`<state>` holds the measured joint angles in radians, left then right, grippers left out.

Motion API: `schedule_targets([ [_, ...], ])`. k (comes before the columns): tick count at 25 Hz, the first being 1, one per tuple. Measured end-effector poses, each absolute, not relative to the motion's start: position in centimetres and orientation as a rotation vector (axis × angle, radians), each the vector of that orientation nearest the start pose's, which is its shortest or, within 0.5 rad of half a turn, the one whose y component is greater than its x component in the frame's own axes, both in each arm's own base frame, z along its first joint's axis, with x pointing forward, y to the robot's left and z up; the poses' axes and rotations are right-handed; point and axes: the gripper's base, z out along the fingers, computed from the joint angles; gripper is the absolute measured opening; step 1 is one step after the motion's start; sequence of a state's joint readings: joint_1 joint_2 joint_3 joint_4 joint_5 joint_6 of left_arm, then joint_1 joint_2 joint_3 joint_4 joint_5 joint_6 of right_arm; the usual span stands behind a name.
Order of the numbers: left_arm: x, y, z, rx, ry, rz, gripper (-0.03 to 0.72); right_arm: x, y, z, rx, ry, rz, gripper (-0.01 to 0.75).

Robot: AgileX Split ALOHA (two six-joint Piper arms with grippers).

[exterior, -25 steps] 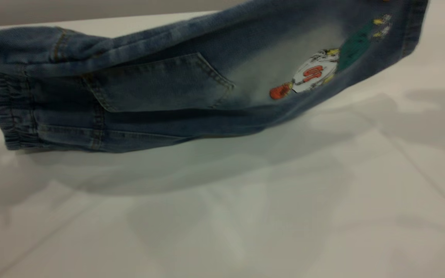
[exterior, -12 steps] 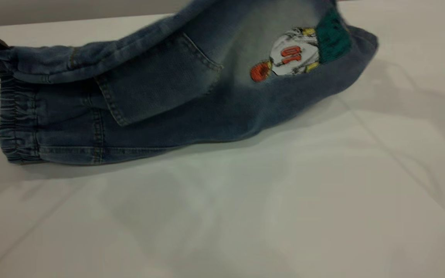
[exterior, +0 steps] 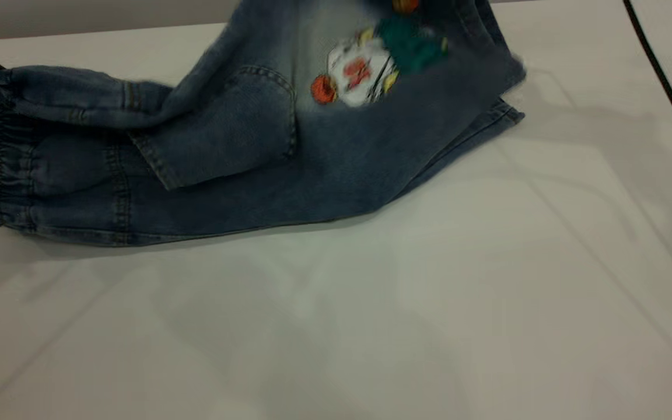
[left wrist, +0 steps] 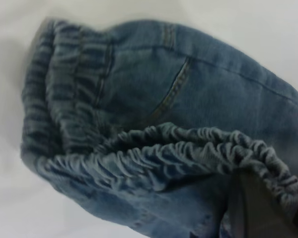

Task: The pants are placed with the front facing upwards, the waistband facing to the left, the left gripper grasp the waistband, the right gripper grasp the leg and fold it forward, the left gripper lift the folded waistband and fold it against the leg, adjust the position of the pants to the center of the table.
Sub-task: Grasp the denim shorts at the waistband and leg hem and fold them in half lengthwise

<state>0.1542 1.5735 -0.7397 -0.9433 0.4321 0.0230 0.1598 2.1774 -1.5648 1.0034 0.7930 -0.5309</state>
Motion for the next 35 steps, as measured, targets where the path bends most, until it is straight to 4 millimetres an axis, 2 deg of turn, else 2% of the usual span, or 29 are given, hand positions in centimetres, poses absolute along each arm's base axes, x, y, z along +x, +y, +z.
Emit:
schedule_targets([
  [14,29.0,2.2,17.9,-1.207,2.285,-0.615,0.13,44.5,12.2,15.5,-0.079,2.634,0.896,0.02],
  [20,29.1,2.2,16.7,-1.18,2.356,-0.586,0.14,44.5,12.2,15.5,-0.085,2.634,0.895,0.02],
  [22,29.0,2.2,16.4,-1.16,2.385,-0.575,0.18,44.5,12.2,15.5,-0.087,2.635,0.895,0.02],
  [29,28.9,2.4,16.3,-1.068,2.431,-0.512,0.428,44.4,12.2,15.5,-0.088,2.636,0.895,0.02],
  [32,28.9,2.4,16.3,-1.049,2.437,-0.499,0.469,44.4,12.2,15.4,-0.096,2.641,0.891,0.02],
  [35,28.9,2.5,16.3,-1.049,2.434,-0.497,0.476,44.4,12.1,15.4,-0.101,2.644,0.889,0.02],
])
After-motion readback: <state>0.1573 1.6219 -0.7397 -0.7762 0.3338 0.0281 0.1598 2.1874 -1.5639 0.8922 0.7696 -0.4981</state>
